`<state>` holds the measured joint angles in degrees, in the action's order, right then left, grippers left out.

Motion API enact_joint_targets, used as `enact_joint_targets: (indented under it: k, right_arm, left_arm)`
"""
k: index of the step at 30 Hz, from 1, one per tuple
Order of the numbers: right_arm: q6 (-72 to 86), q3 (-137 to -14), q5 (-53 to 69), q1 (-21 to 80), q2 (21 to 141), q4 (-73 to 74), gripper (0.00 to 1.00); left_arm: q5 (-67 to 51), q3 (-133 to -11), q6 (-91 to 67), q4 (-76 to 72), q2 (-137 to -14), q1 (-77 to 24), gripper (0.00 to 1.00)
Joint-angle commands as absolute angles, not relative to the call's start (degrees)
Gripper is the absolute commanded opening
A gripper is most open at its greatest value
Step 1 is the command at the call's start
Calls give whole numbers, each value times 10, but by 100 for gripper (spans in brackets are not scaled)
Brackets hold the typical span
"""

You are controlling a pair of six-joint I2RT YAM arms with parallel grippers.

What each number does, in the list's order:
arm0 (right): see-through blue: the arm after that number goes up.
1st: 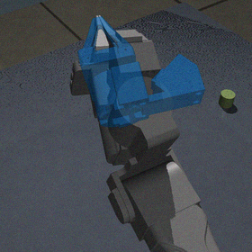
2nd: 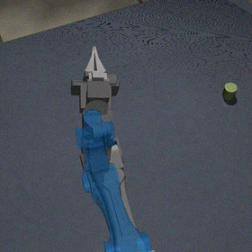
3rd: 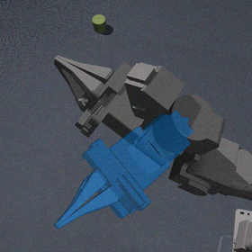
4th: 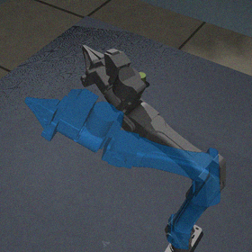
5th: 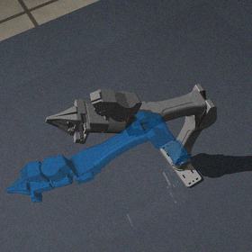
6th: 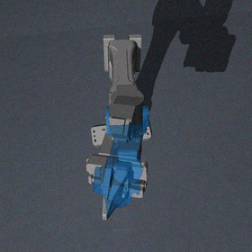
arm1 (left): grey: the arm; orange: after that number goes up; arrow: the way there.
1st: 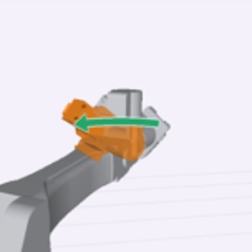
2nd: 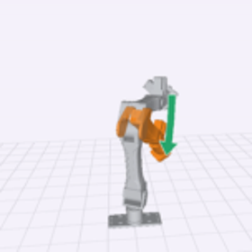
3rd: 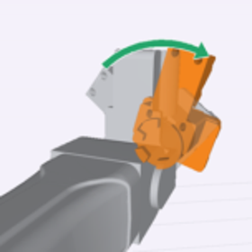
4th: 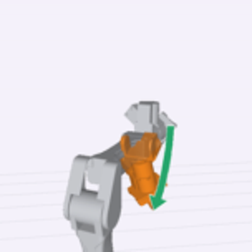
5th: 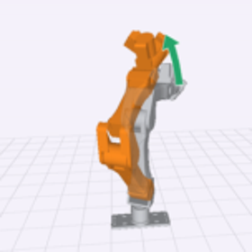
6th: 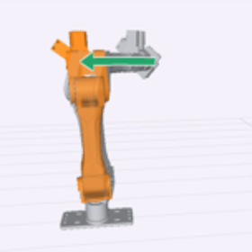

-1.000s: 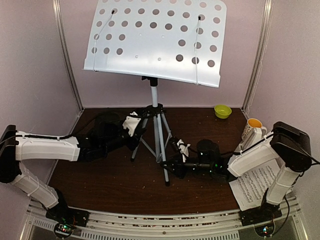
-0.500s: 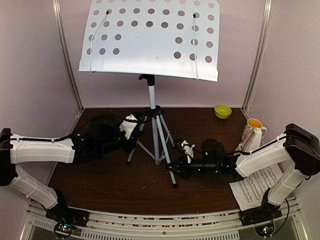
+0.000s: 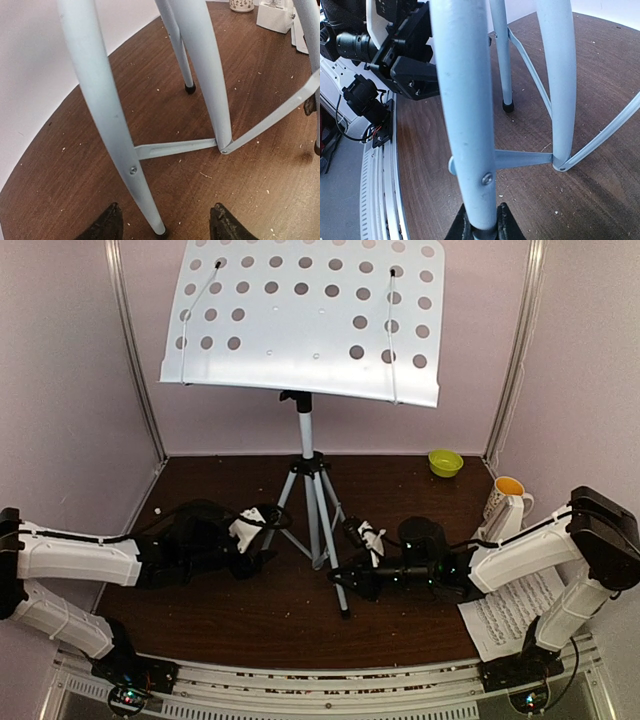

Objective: Set up the instrument practice props

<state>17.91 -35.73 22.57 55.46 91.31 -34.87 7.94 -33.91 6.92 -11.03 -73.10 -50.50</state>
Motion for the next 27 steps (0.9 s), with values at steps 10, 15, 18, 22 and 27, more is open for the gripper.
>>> enact_joint_targets:
  k: [10,15,18,22,27]
  right_arm:
    - [181,-374,183,533,932,-256,0]
    - [169,-370,178,521,931,-248,0]
    - [162,-372,177,510,929,-242,0]
    - [148,-381,171,496,927,-225,0]
    - [130,-398,164,474,934,-209,0]
  left_arm:
    - [103,-375,99,-211,-845,-488,56]
    - [100,-366,107,-258,-855,-482,42]
    - [90,-371,111,-265,-865,-482,31]
    - [100,-379,106,-272,-881,-482,14]
    - [142,-388,85,-294,-897,-482,0]
